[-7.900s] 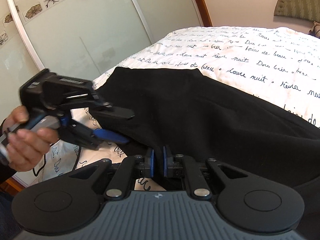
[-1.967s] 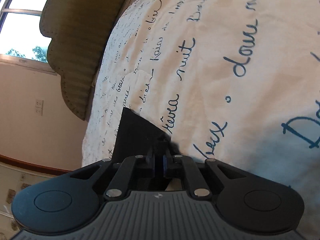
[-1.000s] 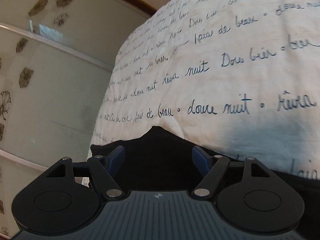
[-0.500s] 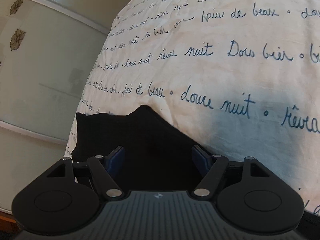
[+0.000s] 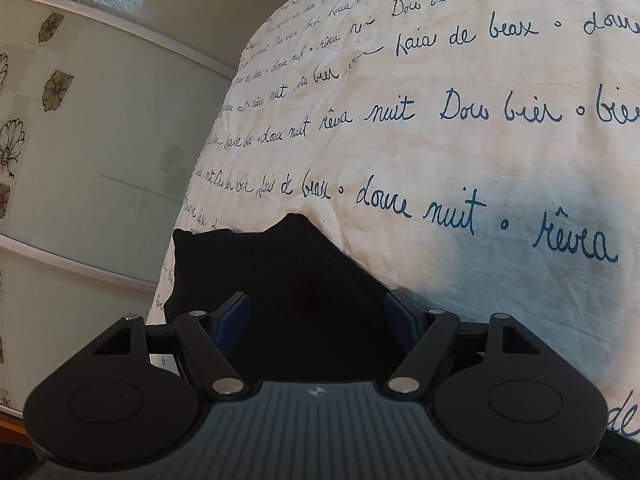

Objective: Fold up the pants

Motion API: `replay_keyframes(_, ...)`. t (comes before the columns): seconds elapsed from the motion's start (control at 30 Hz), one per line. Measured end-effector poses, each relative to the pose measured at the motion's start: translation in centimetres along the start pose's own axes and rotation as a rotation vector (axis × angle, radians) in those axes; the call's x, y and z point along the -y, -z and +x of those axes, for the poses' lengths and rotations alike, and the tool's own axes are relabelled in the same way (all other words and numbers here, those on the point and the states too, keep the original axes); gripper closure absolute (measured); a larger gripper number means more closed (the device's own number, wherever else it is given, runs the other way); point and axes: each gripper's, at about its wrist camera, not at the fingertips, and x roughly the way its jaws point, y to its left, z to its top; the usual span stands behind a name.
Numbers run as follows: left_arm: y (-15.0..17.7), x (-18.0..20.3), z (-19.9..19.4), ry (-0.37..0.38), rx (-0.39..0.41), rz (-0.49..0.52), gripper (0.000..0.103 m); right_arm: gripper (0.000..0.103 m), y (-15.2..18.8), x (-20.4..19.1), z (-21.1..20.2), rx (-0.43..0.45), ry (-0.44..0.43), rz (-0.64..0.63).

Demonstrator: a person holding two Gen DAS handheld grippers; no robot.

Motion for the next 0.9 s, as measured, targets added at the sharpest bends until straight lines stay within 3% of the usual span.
replay_keyframes(0.1, 0.0, 0.0, 0.0, 0.000, 0.000, 0.000, 0.051, 0.029, 0.6, 0.2, -0.3, -0.026, 0.002, -0.007)
replay_keyframes(0.33, 0.0, 0.0, 0.0, 0.000, 0.000, 0.000, 0.051, 0.028, 1.1, 1.2, -1.9, 0.017, -0.055, 0.033)
replay_keyframes(0.53, 0.0, 0.0, 0.0, -0.002, 0.003, 0.000, 0.051, 0.029, 0.6, 1.8, 0.7, -0.036, -0.066, 0.065)
replay_keyframes(0.57, 0.0, 0.0, 0.0, -0.002, 0.003, 0.000, 0.051, 0.032, 0.4, 1.7, 1.3, -0.039, -0.081, 0.069)
replay_keyframes(0.6, 0.0, 0.0, 0.0, -0.002, 0.003, 0.000, 0.051, 0.045, 0.2, 1.4, 2.0, -0.046, -0.085, 0.057)
replay_keyframes(0.67, 0.0, 0.0, 0.0, -0.002, 0.003, 0.000, 0.050, 0.057, -0.3, 0.5, 3.5, -0.080, -0.014, 0.007)
replay_keyframes(0.8, 0.0, 0.0, 0.0, -0.001, 0.004, -0.002, 0.050, 0.061, -0.8, -0.2, 4.6, -0.103, -0.006, -0.031)
replay_keyframes(0.83, 0.0, 0.1, 0.0, 0.000, 0.005, -0.003, 0.051, 0.067, -0.7, -0.1, 4.8, -0.105, -0.007, -0.031)
replay_keyframes(0.9, 0.0, 0.2, -0.1, 0.001, 0.005, -0.006, 0.050, 0.095, -0.6, 0.2, 5.2, -0.127, 0.011, -0.046)
